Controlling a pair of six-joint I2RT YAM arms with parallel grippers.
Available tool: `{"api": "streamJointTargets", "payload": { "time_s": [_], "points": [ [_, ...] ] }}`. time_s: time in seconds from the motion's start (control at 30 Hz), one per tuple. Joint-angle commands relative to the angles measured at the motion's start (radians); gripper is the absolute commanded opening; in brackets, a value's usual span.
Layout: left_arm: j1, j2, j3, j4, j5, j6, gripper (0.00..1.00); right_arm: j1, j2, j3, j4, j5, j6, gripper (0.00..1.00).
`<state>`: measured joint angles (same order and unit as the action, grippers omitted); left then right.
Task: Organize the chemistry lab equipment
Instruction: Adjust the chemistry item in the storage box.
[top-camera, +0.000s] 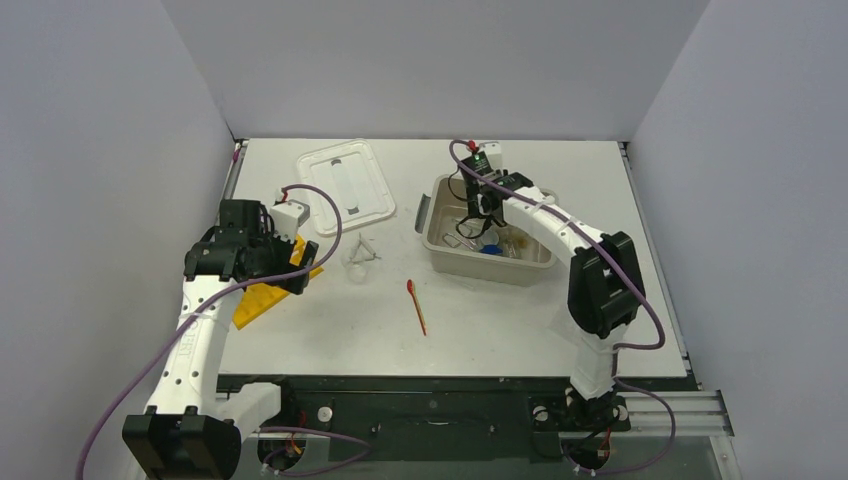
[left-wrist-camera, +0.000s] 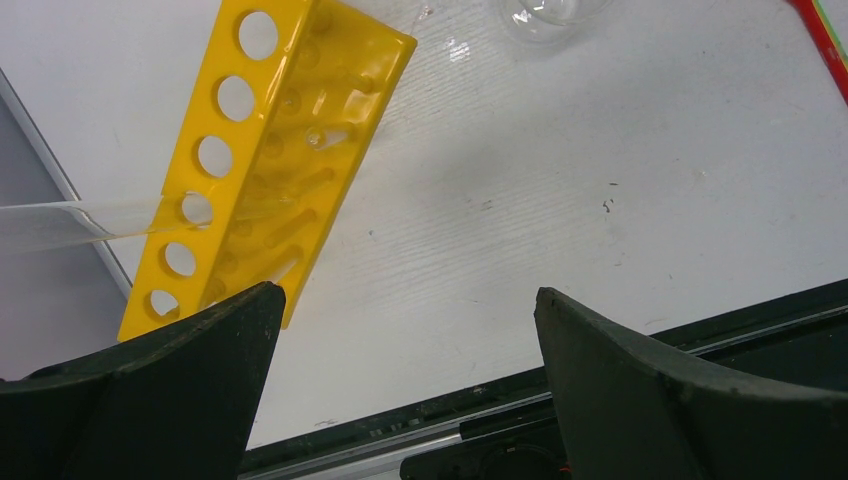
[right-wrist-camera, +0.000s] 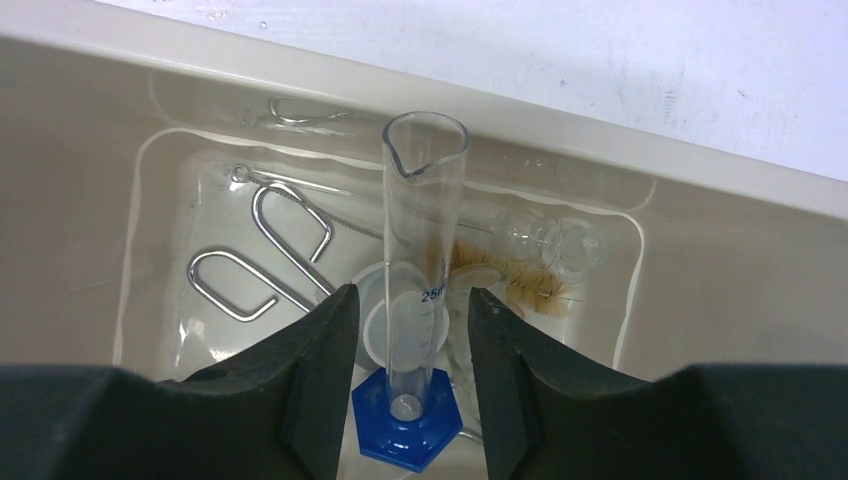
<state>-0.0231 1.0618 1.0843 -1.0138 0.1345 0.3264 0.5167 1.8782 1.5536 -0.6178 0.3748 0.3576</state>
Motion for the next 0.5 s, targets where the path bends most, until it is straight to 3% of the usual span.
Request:
{"api": "streamJointTargets", "payload": {
  "time_s": [0.0,0.07,0.2,0.47],
  "points": [
    [0.008,-0.006,0.034,0.006,0.011,0.008,0.97,0.004,0.038,0.045,0.021,0.029,-0.047,0.38],
    [0.007,-0.006,0.031,0.007,0.009,0.009,0.97,0.009,0.055,0.054,0.025,0.022,-0.067,0.22],
    [0.008,-0.013,0.018,0.01,-0.002,0.018,0.97,0.065,0.007,-0.005,0.115,0.052,-0.185,0.03],
    [0.007,-0.006,0.011,0.015,0.008,0.011,0.97,0.185,-0.004,-0.049,0.089,0.036,-0.579,0.0]
  ]
}}
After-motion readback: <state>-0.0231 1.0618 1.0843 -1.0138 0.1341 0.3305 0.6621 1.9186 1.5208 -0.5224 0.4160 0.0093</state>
